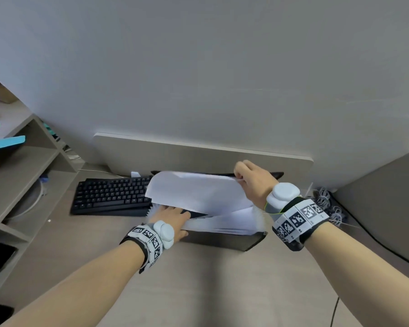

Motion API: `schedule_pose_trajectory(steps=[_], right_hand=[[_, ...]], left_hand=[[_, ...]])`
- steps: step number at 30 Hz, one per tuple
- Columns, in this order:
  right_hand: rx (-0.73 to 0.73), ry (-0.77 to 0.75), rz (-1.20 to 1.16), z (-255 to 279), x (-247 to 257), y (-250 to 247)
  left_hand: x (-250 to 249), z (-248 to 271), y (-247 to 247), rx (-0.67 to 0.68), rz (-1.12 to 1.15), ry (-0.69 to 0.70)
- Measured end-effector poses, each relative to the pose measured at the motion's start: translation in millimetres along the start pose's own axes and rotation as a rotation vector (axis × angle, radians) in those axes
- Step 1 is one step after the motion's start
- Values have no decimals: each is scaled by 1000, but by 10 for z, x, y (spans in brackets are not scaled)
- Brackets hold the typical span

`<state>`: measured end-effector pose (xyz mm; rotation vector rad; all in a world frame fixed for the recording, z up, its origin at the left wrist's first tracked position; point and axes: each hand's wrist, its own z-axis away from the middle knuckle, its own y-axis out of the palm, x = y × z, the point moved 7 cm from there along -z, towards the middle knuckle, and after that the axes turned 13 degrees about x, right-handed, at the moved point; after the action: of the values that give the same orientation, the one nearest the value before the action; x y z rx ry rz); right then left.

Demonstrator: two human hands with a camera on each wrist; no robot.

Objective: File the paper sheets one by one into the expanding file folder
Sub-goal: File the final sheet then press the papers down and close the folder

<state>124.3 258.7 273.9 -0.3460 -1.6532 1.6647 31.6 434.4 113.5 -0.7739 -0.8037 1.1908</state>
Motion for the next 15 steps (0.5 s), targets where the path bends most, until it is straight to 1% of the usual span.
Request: schedule_pose_trajectory(steps=[3,6,8,11,13,15], right_hand=[[20,-23,62,-22,-33,115],[24,-46,82,-56,-96,139],[40,-26,99,-79,-145,160],[109,35,122,-109,-211,215],[130,43,162,-132,-203,195],[143,51,218,-168,-181,124]], left_hand=[[-6,7,-47,-29,-32,-33],[-6,16,-80,-20,-25,-50],[-6,26,-73,16,-1,-45],[-41,30,-51,72,44,-22],[-65,48,-55,78,38,-16],[-67,72,-57,58,12,-17]])
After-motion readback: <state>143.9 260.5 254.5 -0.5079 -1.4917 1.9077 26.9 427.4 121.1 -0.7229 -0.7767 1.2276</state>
